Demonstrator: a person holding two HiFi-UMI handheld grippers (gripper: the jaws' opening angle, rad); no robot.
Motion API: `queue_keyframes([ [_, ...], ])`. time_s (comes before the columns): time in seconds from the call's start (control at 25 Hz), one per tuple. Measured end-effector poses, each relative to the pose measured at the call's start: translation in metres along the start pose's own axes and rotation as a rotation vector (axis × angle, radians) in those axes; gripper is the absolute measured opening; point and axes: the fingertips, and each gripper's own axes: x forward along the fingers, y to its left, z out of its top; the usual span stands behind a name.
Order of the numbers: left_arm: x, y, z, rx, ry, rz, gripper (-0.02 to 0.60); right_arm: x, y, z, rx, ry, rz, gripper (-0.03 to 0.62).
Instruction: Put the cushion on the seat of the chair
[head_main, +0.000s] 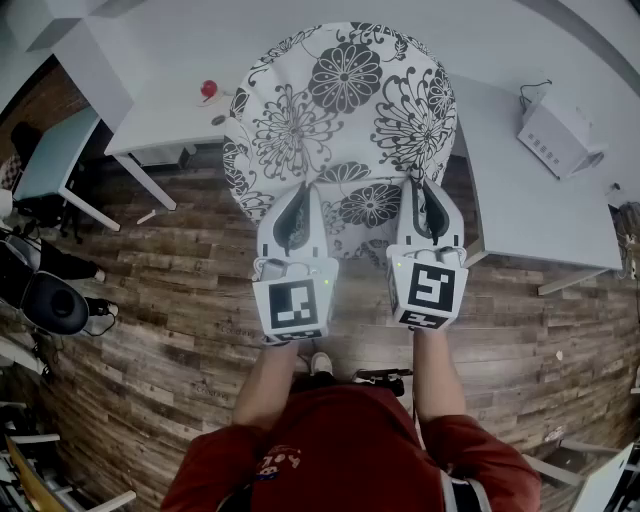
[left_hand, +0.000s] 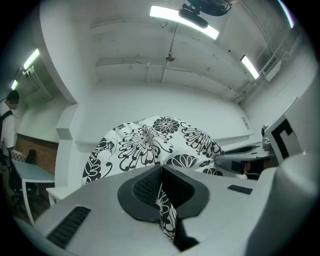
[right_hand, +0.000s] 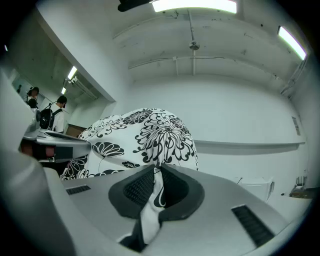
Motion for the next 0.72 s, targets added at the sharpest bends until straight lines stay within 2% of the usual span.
queue_keyframes([
  [0.36,-0.0021,-0.0057,0.0015,0.019,0.009,0.0,0.028,-0.0059,0.0016,-0.0055,0.015,0.011,0.01,0.046],
  [0.72,-0.0029,-0.0022,0.0006,0.001,0.008,0.005,0.028,-0.0064,0.0052,-0.0061,0.021,0.012,0.008,0.048],
])
